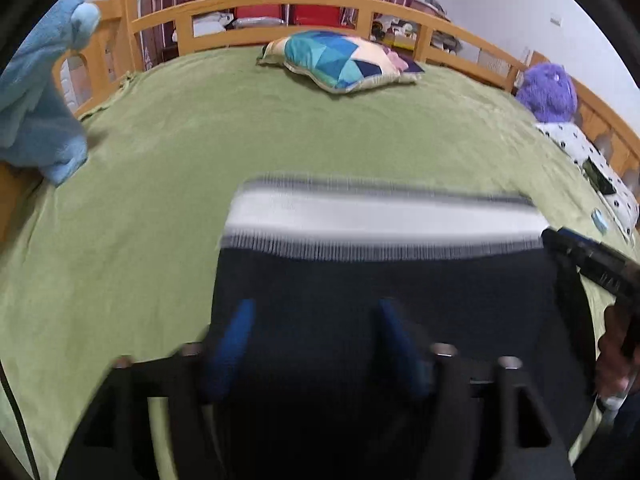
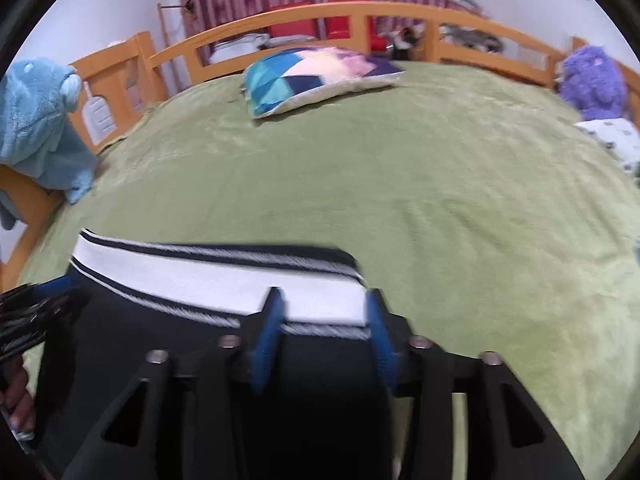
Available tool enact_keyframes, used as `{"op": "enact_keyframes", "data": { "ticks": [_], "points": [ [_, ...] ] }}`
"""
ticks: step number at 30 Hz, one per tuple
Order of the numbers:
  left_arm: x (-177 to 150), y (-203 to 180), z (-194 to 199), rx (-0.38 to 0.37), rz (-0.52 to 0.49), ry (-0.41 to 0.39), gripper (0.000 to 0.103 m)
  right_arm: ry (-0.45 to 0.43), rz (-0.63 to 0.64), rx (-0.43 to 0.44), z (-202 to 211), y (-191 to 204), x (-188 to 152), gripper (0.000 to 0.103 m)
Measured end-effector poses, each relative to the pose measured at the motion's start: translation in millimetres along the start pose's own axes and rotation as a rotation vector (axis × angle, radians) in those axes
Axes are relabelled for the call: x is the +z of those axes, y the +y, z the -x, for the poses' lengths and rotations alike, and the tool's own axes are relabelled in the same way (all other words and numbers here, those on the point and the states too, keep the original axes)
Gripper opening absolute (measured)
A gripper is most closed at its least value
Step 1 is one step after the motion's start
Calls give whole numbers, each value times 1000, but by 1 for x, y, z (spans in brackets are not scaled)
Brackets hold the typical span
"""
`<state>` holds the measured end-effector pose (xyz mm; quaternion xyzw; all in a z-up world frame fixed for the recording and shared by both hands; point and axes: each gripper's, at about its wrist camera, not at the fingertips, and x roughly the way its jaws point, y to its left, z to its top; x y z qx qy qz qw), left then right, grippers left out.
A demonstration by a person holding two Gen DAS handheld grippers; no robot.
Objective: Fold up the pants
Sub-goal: 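Release the bundle and lift both tools away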
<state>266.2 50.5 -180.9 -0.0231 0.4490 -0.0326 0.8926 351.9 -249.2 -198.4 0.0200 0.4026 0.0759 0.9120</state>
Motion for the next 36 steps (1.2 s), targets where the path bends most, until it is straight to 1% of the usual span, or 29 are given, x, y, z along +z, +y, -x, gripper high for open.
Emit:
{"op": "enact_keyframes", "data": {
  "ticks": [2, 4, 7, 8, 9, 11, 13, 15, 16, 18, 20, 21, 23, 24, 25, 26, 27, 29, 30, 32, 34, 35, 36],
  "points": [
    [-23, 1, 9, -3, 3, 34, 69, 16, -11, 27, 14, -4, -12, 52],
    [-49, 2, 19, 11, 9, 53, 69, 37, -10, 34, 29, -5, -34, 52],
    [-83, 4, 42, 3, 44, 35, 70, 45, -26, 36, 51, -7, -67, 52],
    [-97, 4, 53, 5, 58, 23, 73, 42, -41, 39, 59, -8, -76, 53],
    [-106, 5, 60, 0, 70, 30, 74, 43, -56, 43, 68, -10, -86, 54],
    [-124, 7, 73, -23, 105, 19, 75, 76, -67, 30, 77, -10, -100, 56],
    [-136, 5, 79, -25, 96, 29, 75, 105, -65, 2, 88, -5, -118, 56],
    [-148, 2, 86, -14, 86, 39, 75, 131, -52, -31, 95, 2, -125, 56],
    [-150, 0, 91, -4, 78, 34, 75, 127, -35, -36, 102, 8, -127, 56],
    [-152, -4, 103, 2, 80, 23, 75, 87, -13, -58, 118, 15, -131, 56],
    [-149, -11, 122, -36, 87, -2, 75, 57, -26, -11, 137, 18, -134, 56],
    [-146, -14, 128, -33, 84, -10, 75, 41, -32, -2, 146, 19, -135, 56],
    [-137, -27, 150, 4, 70, -42, 75, -9, -30, 0, 174, 27, -134, 56],
    [-132, -32, 159, 10, 68, -57, 75, -24, -27, 9, 186, 32, -134, 57],
    [-128, -38, 170, 11, 69, -74, 75, -43, -22, 17, 199, 37, -133, 58],
    [-125, -42, 179, 7, 69, -88, 75, -56, -17, 14, 209, 42, -132, 62],
    [-121, -47, 190, 3, 71, -106, 76, -65, -11, 4, 217, 45, -129, 64],
    [-115, -55, 209, 1, 72, -138, 83, -87, -3, -20, 237, 52, -123, 65],
    [-113, -59, 219, 3, 66, -155, 84, -92, -4, -25, 244, 53, -120, 65],
    [-110, -67, 233, 11, 50, -170, 87, -99, -2, -27, 259, 54, -113, 66],
    [-110, -72, 242, 12, 54, -181, 91, -111, 7, -47, 272, 57, -108, 69],
    [-111, -75, 246, 12, 53, -185, 92, -118, 10, -54, 277, 58, -108, 79],
    [-110, -76, 248, 13, 50, -187, 92, -127, 13, -65, 283, 59, -107, 91]
  ]
}}
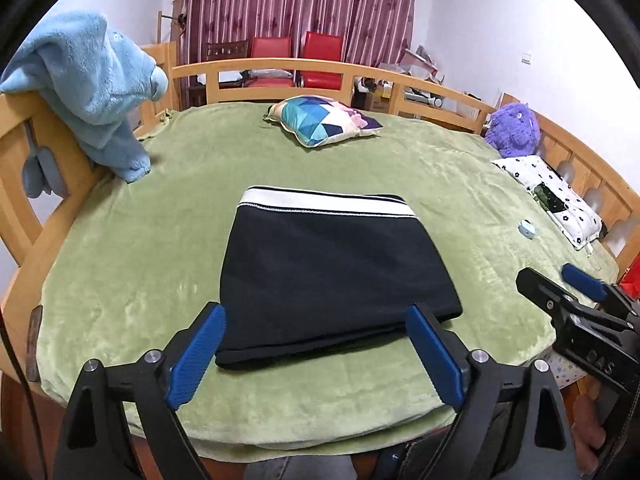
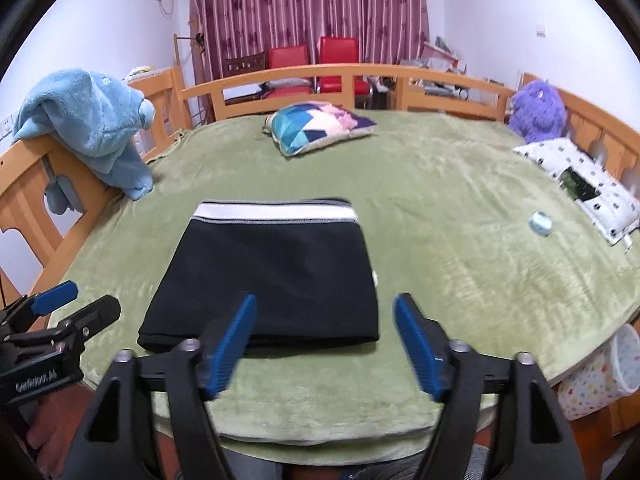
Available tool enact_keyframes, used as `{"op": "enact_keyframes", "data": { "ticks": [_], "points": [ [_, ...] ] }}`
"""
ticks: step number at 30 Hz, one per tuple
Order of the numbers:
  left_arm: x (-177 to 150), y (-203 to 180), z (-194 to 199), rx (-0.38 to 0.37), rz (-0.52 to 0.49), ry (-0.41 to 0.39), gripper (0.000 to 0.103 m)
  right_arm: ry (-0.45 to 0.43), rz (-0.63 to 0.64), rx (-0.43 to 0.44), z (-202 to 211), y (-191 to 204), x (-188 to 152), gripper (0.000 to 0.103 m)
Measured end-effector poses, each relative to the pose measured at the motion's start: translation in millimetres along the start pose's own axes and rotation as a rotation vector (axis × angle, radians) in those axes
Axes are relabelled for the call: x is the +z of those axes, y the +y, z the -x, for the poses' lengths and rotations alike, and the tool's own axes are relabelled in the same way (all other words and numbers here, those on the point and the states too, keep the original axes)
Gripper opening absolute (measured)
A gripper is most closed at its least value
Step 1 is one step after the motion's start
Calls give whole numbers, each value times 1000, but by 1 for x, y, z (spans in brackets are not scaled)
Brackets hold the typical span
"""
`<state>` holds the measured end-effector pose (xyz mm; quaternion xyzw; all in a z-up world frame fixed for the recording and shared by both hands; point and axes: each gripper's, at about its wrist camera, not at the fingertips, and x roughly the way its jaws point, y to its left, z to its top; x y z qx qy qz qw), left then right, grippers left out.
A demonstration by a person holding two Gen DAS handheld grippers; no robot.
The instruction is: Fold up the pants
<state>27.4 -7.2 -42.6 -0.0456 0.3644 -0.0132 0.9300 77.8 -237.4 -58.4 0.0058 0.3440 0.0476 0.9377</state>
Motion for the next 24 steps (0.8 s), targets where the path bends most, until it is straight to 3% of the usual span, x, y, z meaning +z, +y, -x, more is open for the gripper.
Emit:
{"op": "enact_keyframes", "data": {
  "ticks": [4, 24],
  "points": [
    [0, -2, 10, -2, 19, -9, 93, -54, -1, -6, 19, 0, -1, 102],
    [-6, 14, 15, 39, 73, -12, 93, -37, 22, -23, 28, 1, -2, 102]
  ]
}}
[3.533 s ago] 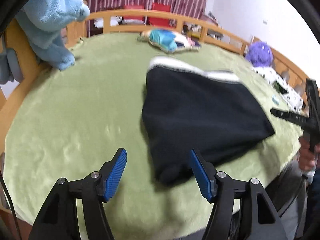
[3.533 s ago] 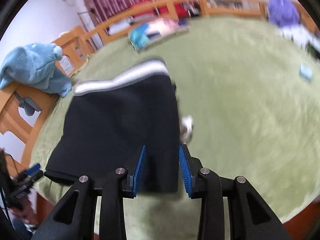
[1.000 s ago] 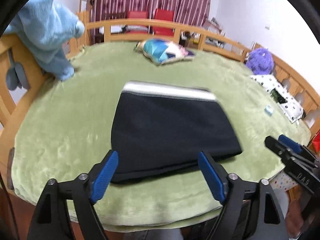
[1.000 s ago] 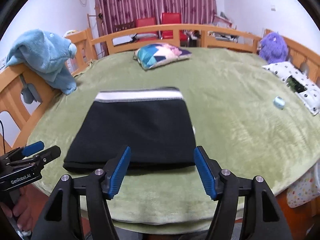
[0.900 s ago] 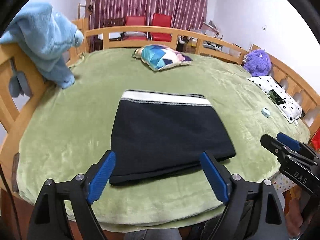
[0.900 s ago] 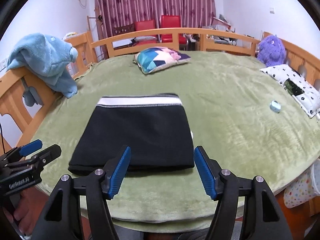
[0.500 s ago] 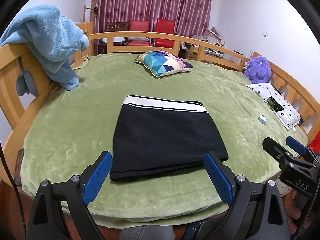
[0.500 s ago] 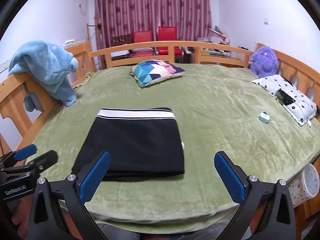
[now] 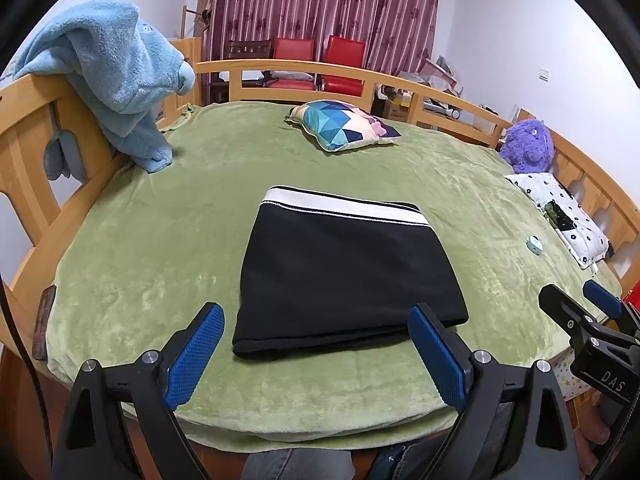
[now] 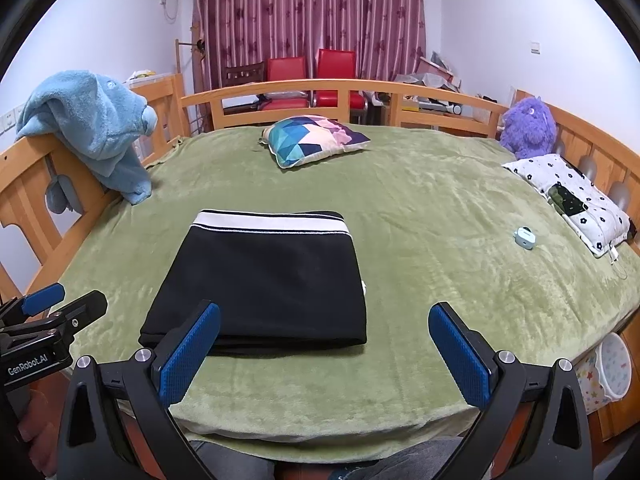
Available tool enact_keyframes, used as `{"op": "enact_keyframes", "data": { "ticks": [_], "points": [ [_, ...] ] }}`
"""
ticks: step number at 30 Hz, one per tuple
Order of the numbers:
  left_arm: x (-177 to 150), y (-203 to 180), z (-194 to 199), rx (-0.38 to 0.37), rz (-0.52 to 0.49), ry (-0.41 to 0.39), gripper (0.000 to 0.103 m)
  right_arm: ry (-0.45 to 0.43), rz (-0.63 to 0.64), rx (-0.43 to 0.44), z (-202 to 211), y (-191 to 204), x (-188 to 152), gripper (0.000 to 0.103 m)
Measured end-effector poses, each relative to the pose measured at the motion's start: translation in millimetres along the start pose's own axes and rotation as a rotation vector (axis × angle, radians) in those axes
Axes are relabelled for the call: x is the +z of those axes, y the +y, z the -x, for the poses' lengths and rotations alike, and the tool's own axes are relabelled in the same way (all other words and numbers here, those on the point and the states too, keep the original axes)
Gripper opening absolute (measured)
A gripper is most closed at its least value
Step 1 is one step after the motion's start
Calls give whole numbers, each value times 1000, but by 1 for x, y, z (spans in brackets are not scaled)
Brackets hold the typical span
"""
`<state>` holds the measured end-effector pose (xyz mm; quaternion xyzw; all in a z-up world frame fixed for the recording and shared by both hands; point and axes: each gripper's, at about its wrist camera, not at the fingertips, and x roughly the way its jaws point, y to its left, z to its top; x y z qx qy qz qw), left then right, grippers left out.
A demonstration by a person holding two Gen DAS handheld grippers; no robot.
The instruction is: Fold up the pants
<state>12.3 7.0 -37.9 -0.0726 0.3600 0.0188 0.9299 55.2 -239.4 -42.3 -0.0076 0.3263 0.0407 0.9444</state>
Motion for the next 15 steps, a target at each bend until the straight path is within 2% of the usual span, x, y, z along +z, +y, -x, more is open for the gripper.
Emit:
{"op": "enact_keyframes", "data": {
  "ticks": [15],
  "points": [
    [-2, -7, 7, 24, -19, -20, 93, 4, -5, -4, 3, -2, 3, 102]
  ]
}}
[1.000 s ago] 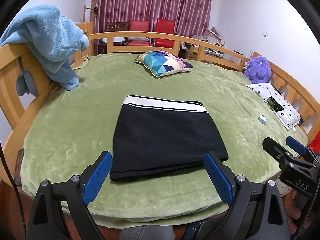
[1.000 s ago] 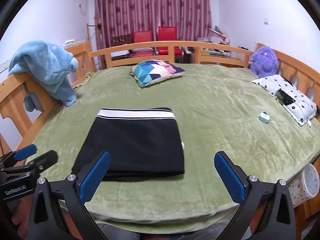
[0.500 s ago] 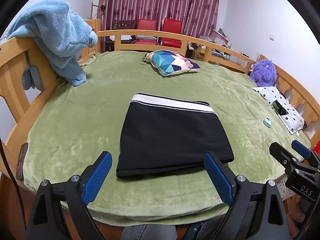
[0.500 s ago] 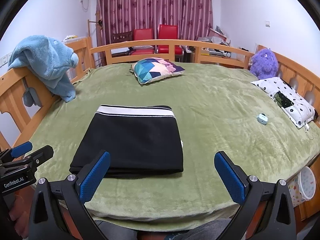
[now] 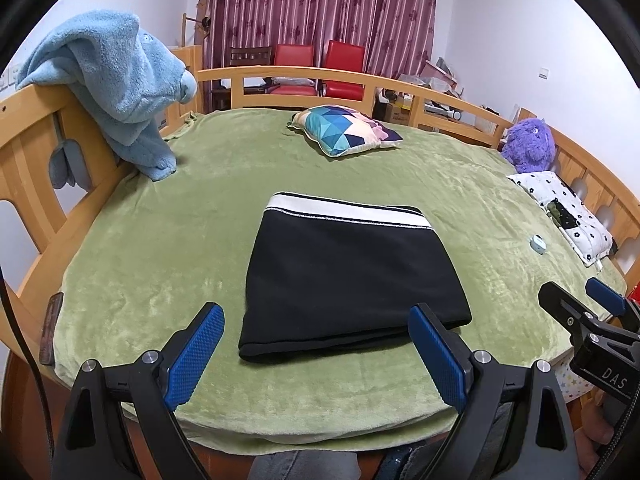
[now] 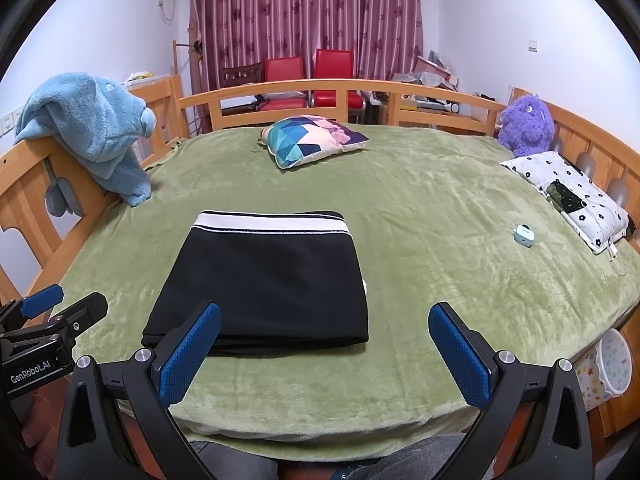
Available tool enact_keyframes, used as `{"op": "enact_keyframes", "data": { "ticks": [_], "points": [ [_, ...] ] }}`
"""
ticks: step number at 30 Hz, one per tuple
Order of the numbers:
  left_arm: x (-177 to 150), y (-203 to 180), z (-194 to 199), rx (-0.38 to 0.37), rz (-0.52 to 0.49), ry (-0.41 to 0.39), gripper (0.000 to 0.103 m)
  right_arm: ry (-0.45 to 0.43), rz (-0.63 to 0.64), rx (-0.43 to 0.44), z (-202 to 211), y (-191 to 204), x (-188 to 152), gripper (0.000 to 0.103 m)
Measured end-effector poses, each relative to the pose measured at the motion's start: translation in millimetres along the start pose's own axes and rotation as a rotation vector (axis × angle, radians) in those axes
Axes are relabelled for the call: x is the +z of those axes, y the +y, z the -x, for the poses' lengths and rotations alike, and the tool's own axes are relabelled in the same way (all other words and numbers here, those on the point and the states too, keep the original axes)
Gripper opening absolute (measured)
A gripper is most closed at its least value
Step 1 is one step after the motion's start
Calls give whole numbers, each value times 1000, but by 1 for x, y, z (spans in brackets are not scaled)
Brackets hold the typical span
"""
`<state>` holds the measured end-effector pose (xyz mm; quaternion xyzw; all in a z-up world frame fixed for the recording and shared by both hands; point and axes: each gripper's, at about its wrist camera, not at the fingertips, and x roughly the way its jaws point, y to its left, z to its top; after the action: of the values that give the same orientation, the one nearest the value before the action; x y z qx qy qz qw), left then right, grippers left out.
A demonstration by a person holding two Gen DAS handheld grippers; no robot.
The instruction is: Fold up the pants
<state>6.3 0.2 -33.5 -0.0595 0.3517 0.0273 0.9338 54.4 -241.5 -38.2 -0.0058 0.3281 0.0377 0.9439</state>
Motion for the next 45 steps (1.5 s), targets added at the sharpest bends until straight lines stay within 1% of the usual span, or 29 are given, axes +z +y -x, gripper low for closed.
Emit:
{"op": "enact_keyframes", "data": {
  "ticks": [36, 45],
  "points": [
    [2, 4, 4, 3, 36, -4, 93, 3, -14, -3, -4, 10, 0, 102],
    [2, 5, 5, 2, 37, -10, 93, 3, -5, -4, -5, 20, -1, 102]
  ]
}}
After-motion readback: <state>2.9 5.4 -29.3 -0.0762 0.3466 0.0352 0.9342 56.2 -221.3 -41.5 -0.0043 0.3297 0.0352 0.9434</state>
